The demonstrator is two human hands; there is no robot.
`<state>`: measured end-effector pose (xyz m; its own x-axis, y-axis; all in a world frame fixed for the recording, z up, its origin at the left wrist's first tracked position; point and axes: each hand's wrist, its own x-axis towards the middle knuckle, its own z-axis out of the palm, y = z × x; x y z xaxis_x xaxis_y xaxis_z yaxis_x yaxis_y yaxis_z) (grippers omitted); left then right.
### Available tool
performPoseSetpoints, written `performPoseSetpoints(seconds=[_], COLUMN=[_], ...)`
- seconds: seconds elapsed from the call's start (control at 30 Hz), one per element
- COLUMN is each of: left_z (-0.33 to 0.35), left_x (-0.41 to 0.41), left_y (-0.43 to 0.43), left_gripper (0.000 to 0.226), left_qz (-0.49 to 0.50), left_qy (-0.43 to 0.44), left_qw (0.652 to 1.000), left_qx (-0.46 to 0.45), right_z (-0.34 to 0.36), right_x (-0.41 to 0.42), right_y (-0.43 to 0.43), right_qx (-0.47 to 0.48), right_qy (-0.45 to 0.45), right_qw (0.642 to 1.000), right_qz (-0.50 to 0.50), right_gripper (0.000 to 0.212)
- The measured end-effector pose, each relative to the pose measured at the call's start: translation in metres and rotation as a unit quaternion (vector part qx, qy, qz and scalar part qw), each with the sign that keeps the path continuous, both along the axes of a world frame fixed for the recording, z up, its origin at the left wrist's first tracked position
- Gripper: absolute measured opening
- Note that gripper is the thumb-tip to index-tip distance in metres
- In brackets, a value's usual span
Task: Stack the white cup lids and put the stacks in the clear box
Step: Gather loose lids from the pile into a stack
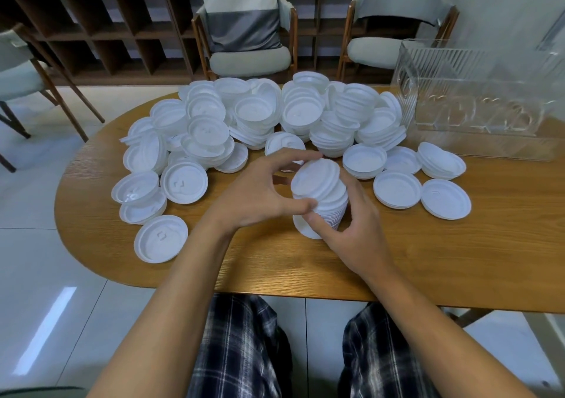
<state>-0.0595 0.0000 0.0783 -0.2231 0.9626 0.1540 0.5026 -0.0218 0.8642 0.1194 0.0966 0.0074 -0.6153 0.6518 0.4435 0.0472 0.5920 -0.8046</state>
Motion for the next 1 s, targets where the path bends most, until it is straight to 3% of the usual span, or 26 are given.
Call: performPoseSetpoints(seconds=[0.13, 0.3, 0.47, 0.6, 0.77, 0.9, 1.0], left_z=[-0.001, -0.005, -0.009, -0.008, -0.011, -0.013, -0.013], left_x=[0.001, 0.012, 0.019, 0.019, 0.021, 0.022, 0.018], left_y=[-0.001, 0.000, 0.005, 0.007, 0.004, 0.004, 0.006], left_gripper=[0.070, 0.047, 0.059, 0.055, 0.066, 0.070, 0.073], left_qz=[-0.037, 0.016, 0.049, 0.052, 0.049, 0.075, 0.065], left_qy=[0.004, 0.007, -0.014, 0.009, 0.022, 0.036, 0.022], left_qw=[0.999, 0.999, 0.997, 0.997, 0.998, 0.994, 0.996], left_qx=[-0.022, 0.039, 0.065, 0.050, 0.020, 0.076, 0.060], right_z=[-0.001, -0.003, -0.002, -0.001, -0.004, -0.003, -0.002], right_x=[-0.001, -0.001, 0.000, 0.001, 0.001, 0.001, 0.001], right_y=[0.000, 0.001, 0.001, 0.000, 0.002, 0.001, 0.000], right_qx=[0.002, -0.012, -0.043, -0.069, -0.065, -0.054, -0.057], right_qy=[0.002, -0.004, -0.002, 0.010, 0.025, 0.020, 0.019], right_qw=[1.000, 1.000, 0.999, 0.998, 0.997, 0.998, 0.998], right_qz=[0.000, -0.003, 0.003, 0.008, 0.015, 0.017, 0.019], right_gripper=[0.083, 0.089, 0.101, 0.109, 0.105, 0.102, 0.101])
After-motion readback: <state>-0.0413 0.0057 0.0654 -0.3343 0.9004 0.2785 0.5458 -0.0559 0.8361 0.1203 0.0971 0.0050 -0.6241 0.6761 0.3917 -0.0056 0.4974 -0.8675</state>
